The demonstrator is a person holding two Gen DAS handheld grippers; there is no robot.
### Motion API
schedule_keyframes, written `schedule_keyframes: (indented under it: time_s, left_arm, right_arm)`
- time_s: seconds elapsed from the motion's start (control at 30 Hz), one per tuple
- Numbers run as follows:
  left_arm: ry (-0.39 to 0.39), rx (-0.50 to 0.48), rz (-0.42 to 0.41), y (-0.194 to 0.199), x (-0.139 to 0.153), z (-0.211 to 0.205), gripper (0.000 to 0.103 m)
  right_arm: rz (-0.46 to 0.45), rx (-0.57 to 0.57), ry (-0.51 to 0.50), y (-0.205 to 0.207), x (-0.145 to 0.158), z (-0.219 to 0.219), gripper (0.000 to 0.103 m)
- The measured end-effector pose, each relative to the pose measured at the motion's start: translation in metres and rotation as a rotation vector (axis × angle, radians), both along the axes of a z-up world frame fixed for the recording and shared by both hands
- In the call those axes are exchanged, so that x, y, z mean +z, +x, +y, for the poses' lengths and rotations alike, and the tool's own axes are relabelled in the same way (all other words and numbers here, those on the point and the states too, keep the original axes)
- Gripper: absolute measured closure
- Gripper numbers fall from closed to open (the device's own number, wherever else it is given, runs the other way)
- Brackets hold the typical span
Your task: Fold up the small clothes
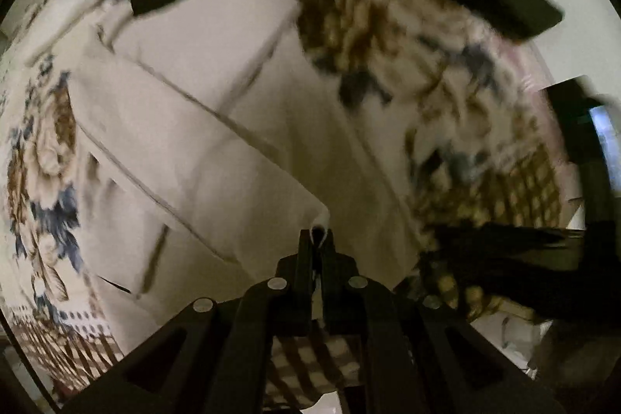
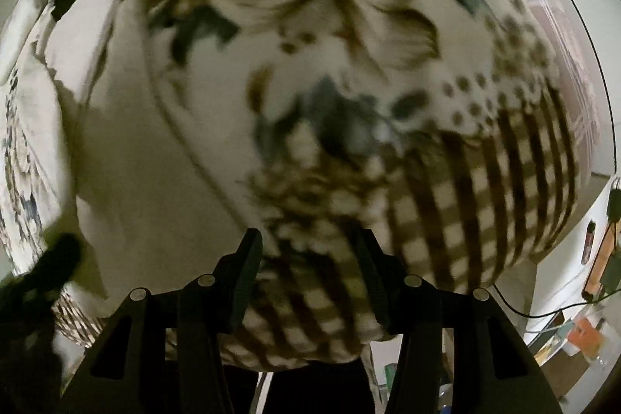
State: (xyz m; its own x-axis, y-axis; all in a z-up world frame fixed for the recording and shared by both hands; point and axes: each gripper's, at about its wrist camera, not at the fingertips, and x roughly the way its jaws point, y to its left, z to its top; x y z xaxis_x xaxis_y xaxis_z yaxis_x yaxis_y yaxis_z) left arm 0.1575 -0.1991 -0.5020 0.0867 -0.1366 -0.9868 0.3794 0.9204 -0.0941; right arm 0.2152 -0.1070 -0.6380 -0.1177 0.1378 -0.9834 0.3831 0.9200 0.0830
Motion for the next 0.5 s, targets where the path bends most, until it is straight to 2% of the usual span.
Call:
schedule_keyframes:
  time_s: [0.1, 0.17, 0.2, 0.23, 0.27, 0.3, 0.37, 0.5]
  left_arm:
    - [-0.047, 0.055, 0.092, 0.007, -0.012, 0.016, 0.099]
    - [-0.067, 0.096, 0.110, 0.010, -0.010, 0.029, 0.090]
    - [-0.083, 0.128, 0.111, 0.013, -0.007, 0.040, 0.071]
    - [-0.099, 0.163, 0.109, 0.014, -0.006, 0.054, 0.035]
    - [-0.102, 0.196, 0.112, 0.016, -0.006, 0.067, 0.017]
    - [-0.104, 0.235, 0.118, 0.017, -0.009, 0.084, 0.007]
    - [-0.110, 0.333, 0.132, 0.019, -0.010, 0.127, 0.007]
    - [-0.063, 0.523, 0.136, 0.008, -0.013, 0.215, 0.007]
  right_arm:
    - [-0.008, -0.033, 0.047, -0.020, 0.004, -0.029, 0.050]
    - [-0.021, -0.042, 0.074, -0.028, 0.006, -0.033, 0.050]
    - [-0.033, -0.043, 0.091, -0.027, 0.008, -0.036, 0.050]
    - [-0.042, -0.041, 0.105, -0.017, 0.011, -0.040, 0.050]
    - [-0.051, -0.037, 0.123, -0.013, 0.014, -0.035, 0.050]
    - [-0.061, -0.031, 0.139, -0.013, 0.016, -0.035, 0.050]
    - [-0.069, -0.020, 0.159, -0.010, 0.016, -0.028, 0.050]
    - [-0.082, -0.005, 0.193, -0.017, 0.020, -0.040, 0.050]
